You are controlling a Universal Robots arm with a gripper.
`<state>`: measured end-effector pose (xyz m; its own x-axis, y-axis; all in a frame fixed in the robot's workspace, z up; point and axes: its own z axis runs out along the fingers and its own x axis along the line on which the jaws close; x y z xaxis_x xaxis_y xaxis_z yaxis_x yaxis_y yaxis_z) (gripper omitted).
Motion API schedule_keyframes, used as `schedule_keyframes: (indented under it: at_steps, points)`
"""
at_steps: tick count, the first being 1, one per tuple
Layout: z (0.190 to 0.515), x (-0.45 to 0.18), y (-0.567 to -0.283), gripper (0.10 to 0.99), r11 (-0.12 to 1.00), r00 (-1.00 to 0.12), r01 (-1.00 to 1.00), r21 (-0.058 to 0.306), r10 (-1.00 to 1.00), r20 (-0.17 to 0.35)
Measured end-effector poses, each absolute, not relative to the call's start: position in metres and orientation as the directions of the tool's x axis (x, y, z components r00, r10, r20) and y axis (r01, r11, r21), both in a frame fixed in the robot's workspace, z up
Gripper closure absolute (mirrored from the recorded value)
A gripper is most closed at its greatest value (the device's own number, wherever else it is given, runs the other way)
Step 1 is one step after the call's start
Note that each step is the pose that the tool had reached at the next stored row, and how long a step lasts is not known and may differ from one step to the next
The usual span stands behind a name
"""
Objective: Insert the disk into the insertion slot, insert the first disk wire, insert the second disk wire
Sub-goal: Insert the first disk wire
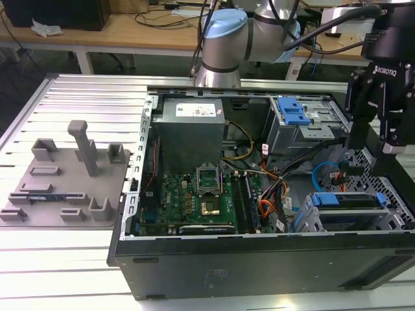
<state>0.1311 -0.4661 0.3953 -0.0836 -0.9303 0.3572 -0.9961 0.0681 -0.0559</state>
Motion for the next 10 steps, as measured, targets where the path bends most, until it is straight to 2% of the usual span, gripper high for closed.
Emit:
schedule_keyframes:
  at_steps: [10]
  points:
    - [0.382,0.154,-0.437,0.404,0.063,-0.079,-0.996,-0.056,-0.931,0.357]
